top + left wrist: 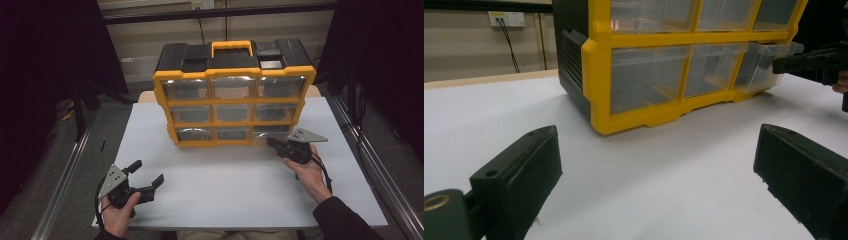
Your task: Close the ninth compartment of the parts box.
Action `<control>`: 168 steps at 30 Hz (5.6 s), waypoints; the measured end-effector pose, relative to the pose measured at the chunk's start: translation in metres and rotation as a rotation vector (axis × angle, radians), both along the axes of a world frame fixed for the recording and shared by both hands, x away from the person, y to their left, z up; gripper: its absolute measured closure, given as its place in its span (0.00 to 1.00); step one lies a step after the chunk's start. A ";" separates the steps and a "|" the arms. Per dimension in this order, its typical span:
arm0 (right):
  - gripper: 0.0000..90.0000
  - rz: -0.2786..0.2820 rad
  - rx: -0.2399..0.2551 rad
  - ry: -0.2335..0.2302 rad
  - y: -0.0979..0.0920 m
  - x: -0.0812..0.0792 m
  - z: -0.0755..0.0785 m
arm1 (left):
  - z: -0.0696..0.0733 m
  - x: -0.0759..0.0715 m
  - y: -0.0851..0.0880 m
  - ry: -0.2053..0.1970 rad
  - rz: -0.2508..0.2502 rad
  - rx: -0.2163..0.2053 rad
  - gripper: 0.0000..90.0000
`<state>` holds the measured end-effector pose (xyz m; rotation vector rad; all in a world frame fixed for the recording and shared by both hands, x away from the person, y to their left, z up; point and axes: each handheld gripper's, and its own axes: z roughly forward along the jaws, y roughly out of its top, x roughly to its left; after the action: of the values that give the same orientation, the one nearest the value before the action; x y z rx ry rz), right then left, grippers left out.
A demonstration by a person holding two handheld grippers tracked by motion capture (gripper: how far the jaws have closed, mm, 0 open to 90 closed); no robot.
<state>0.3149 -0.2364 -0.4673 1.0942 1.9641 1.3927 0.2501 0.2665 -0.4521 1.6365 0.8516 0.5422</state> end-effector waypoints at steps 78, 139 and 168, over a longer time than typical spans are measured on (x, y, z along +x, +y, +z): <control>1.00 -0.075 -0.016 -0.015 -0.004 0.022 -0.003 | 0.000 0.001 0.000 0.000 -0.001 0.008 0.05; 0.38 -0.062 0.020 0.011 -0.002 -0.006 0.008 | 0.000 0.001 0.000 0.003 -0.003 -0.005 0.05; 0.02 -0.086 0.064 0.000 -0.012 -0.033 0.017 | 0.000 0.002 0.001 0.002 -0.005 0.000 0.05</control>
<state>0.2815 -0.2488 -0.4506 1.1926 1.8615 1.4183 0.2516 0.2671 -0.4521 1.6392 0.8484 0.5375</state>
